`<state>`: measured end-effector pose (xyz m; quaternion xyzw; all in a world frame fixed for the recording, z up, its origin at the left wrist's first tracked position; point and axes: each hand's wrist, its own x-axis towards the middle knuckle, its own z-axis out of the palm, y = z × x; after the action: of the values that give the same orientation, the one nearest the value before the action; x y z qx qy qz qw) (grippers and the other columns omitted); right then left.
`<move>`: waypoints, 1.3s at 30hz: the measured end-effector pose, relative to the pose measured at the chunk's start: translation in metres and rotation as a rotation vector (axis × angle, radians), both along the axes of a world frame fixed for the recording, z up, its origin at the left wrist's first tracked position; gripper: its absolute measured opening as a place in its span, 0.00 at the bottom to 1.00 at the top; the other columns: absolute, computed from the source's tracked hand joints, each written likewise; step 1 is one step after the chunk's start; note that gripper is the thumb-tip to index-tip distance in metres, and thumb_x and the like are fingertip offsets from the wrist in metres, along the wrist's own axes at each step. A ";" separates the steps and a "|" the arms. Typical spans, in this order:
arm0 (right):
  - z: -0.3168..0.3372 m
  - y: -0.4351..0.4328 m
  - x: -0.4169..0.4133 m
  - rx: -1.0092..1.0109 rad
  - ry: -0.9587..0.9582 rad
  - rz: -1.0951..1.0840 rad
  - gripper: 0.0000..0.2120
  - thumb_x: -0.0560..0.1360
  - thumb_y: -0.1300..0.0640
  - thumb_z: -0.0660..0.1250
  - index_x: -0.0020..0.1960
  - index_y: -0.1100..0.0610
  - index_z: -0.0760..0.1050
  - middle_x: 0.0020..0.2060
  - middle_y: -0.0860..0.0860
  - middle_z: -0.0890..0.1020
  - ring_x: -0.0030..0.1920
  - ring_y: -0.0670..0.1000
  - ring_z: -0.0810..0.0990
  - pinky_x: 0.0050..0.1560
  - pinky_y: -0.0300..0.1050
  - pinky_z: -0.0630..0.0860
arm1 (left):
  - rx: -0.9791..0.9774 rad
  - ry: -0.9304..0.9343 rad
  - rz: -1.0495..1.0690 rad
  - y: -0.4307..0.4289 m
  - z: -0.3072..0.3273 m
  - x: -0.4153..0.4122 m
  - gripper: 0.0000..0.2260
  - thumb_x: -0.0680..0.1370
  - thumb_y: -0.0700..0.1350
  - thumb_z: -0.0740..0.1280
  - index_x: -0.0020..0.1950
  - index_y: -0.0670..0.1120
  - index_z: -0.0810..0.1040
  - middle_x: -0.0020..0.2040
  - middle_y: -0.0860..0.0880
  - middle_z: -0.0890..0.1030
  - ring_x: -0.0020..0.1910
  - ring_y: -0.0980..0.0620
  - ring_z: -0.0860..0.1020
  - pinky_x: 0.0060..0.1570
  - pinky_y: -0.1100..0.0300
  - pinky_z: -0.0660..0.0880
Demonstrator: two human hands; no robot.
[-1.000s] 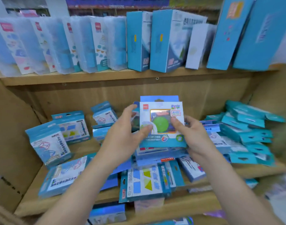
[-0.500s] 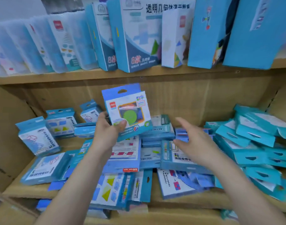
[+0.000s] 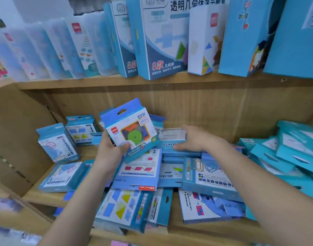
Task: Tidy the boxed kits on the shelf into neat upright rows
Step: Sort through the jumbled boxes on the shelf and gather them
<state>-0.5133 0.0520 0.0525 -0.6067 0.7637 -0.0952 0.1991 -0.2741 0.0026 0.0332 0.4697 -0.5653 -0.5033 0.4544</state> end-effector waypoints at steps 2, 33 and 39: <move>-0.006 -0.007 -0.004 -0.062 -0.064 -0.028 0.44 0.68 0.47 0.75 0.77 0.52 0.56 0.73 0.52 0.65 0.70 0.54 0.66 0.66 0.43 0.65 | 0.028 -0.038 -0.005 -0.004 0.002 0.007 0.17 0.76 0.32 0.66 0.61 0.47 0.68 0.53 0.47 0.80 0.48 0.48 0.79 0.41 0.55 0.75; -0.004 0.065 -0.042 -0.661 -1.109 -0.612 0.15 0.73 0.65 0.71 0.45 0.58 0.63 0.50 0.59 0.79 0.45 0.55 0.83 0.39 0.47 0.83 | -0.120 -0.081 -0.033 -0.032 0.013 -0.044 0.22 0.75 0.30 0.66 0.63 0.50 0.68 0.54 0.49 0.80 0.50 0.50 0.79 0.49 0.44 0.78; -0.013 0.074 -0.010 -0.674 0.365 -0.306 0.19 0.68 0.50 0.73 0.44 0.52 0.62 0.38 0.48 0.74 0.36 0.53 0.71 0.30 0.44 0.62 | -0.126 -0.103 -0.072 -0.026 0.002 -0.040 0.32 0.75 0.30 0.66 0.69 0.59 0.62 0.58 0.48 0.78 0.52 0.51 0.80 0.47 0.47 0.79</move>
<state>-0.5237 0.1264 0.0396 -0.5241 0.7939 -0.2597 -0.1659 -0.3141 -0.0237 0.0351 0.4451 -0.6350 -0.4578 0.4349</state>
